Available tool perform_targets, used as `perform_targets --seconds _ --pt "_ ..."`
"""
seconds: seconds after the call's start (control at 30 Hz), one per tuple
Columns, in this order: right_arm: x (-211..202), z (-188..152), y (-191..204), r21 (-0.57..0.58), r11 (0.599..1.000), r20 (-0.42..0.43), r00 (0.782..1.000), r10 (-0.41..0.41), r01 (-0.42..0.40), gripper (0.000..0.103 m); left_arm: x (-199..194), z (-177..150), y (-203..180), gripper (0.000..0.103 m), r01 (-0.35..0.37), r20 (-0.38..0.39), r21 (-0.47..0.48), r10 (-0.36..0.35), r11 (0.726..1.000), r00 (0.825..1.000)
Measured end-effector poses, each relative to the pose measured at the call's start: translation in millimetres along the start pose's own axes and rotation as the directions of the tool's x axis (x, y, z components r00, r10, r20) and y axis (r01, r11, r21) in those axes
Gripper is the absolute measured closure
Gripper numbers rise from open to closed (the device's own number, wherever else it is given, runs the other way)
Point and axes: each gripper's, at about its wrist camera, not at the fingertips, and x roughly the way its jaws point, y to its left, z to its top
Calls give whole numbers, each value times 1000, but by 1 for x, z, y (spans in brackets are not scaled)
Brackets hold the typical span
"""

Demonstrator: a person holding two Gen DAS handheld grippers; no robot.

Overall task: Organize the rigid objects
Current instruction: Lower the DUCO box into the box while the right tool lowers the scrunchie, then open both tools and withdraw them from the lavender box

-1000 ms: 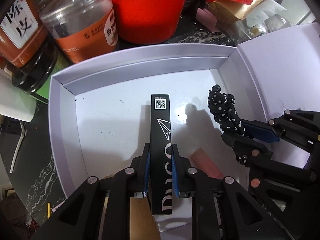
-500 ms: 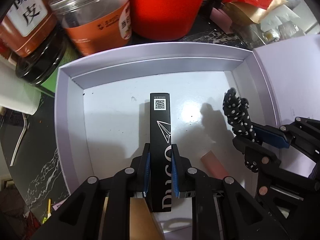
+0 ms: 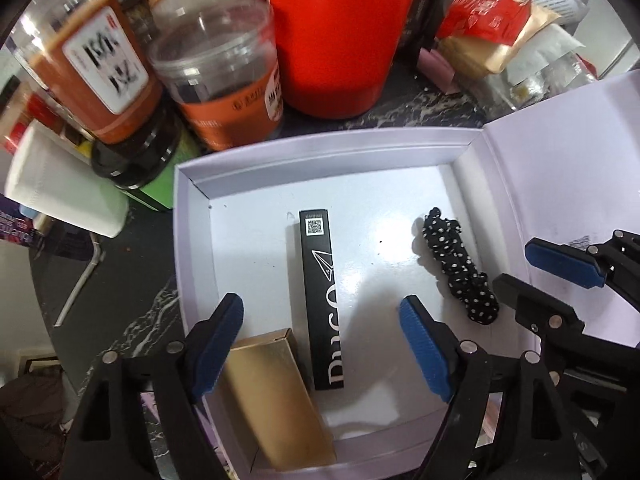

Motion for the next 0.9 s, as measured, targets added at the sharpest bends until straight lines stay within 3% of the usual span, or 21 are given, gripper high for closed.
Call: perform_targets --seconds 0.2,0.9 --pt "-27 1 3 13 1000 26 1000 -11 11 73 -25 7 -4 22 -6 33 -3 7 1000 999" --pt "-111 -11 25 16 1000 135 990 -29 27 73 -123 -31 6 22 -29 169 -28 34 999 985"
